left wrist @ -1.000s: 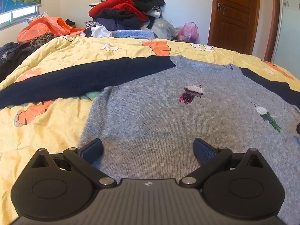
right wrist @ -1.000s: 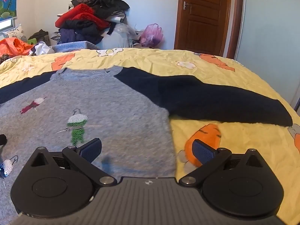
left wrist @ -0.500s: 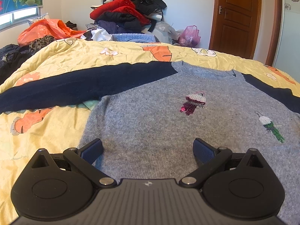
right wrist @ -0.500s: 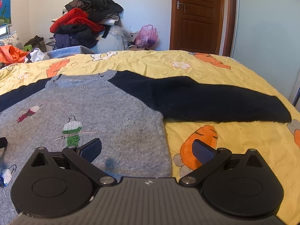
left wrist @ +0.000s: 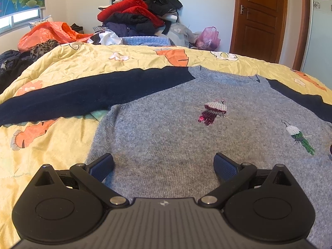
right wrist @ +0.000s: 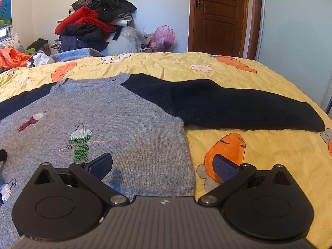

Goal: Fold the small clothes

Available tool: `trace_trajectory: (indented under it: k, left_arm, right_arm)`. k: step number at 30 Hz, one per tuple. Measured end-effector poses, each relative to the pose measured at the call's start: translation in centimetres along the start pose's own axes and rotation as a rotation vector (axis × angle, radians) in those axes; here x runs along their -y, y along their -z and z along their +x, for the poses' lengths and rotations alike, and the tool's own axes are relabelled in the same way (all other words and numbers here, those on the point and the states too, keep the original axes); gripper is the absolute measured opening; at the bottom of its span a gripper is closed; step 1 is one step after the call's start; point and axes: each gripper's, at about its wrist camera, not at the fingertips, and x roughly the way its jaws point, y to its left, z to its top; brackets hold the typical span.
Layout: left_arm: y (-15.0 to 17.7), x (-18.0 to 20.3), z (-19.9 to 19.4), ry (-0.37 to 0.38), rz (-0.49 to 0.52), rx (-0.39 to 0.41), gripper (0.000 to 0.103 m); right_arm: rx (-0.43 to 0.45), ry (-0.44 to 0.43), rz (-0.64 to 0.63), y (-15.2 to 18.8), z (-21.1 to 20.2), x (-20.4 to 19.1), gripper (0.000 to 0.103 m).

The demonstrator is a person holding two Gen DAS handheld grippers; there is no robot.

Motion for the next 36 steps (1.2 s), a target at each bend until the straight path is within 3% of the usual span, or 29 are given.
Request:
trace_trajectory:
  k: [36]
  left_arm:
    - [0.03, 0.26, 0.58, -0.01, 0.025, -0.026, 0.103]
  right_arm:
    - [-0.002, -0.032, 0.013, 0.51, -0.31, -0.63, 0.103]
